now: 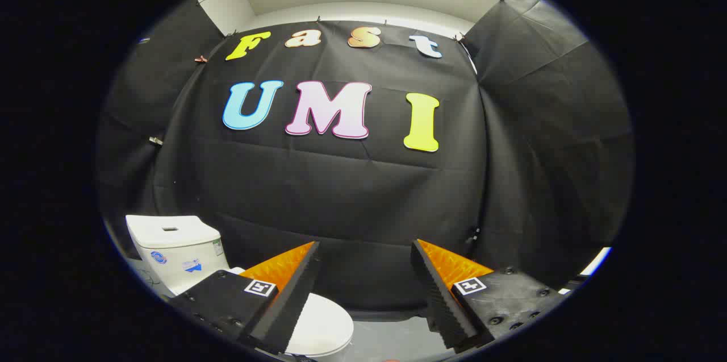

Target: Open the toilet lid.

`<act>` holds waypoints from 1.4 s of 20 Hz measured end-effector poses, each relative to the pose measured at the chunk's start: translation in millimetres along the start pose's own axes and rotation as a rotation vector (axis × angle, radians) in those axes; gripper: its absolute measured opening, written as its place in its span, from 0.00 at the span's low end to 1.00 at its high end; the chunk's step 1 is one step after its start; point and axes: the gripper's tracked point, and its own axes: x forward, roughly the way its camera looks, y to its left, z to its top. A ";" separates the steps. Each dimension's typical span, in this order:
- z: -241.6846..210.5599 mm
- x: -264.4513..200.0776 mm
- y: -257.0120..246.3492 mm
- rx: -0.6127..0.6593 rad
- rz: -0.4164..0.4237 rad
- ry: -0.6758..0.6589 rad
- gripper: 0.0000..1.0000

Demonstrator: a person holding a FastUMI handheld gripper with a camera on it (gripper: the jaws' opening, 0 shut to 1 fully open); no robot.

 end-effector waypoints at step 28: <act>-7.3 -1.7 14.5 0.004 0.044 0.038 0.98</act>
